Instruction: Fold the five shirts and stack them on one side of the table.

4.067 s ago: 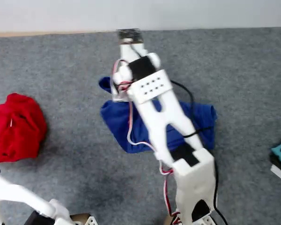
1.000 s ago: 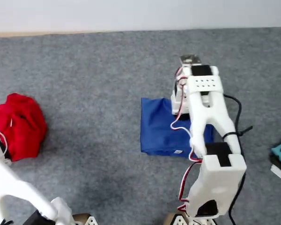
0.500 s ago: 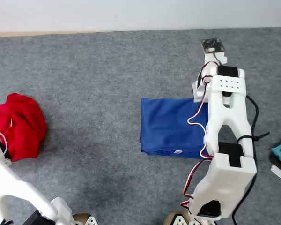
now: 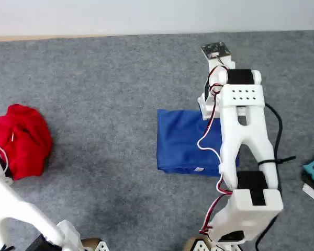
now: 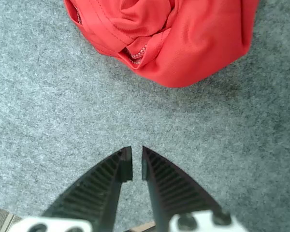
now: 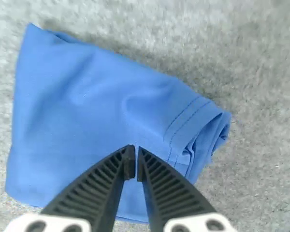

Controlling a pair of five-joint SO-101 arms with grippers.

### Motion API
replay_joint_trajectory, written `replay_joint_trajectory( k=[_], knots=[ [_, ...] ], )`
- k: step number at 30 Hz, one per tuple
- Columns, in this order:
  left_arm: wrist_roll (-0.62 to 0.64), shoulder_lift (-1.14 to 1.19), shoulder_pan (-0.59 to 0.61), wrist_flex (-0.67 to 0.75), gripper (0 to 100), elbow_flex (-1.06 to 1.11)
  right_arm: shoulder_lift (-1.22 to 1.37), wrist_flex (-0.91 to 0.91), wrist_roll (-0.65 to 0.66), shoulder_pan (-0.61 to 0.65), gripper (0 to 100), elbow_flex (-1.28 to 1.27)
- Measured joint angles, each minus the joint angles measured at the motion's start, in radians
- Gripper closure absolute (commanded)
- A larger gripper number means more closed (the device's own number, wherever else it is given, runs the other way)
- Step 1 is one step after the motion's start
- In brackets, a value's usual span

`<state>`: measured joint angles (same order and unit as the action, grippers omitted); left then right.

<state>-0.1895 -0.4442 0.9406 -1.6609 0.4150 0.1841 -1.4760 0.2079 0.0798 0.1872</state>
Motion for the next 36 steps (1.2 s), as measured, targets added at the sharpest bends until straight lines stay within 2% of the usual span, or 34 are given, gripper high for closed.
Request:
replay_joint_trajectory(
  k=[6,10,14,20,29,33,36],
  knots=[
    [0.000,0.000,0.000,0.000,96,0.000,0.095,0.107,0.009,-0.018,98.9,0.000],
    [0.000,0.000,0.000,0.000,96,0.000,0.232,0.221,0.012,-0.095,98.9,0.000],
    [0.000,0.000,0.000,0.000,96,0.000,0.299,0.250,0.072,-0.153,98.9,0.000],
    [0.000,0.000,0.000,0.000,96,0.000,0.269,0.204,0.100,-0.186,98.9,0.078],
    [0.000,0.000,0.000,0.000,96,0.000,0.118,0.014,0.100,-0.058,98.9,0.124],
    [0.000,0.000,0.000,0.000,96,0.000,0.127,-0.009,0.103,-0.075,98.9,0.104],
    [0.000,0.000,0.000,0.000,96,0.000,0.190,0.012,0.106,-0.133,98.9,0.069]
  ],
)
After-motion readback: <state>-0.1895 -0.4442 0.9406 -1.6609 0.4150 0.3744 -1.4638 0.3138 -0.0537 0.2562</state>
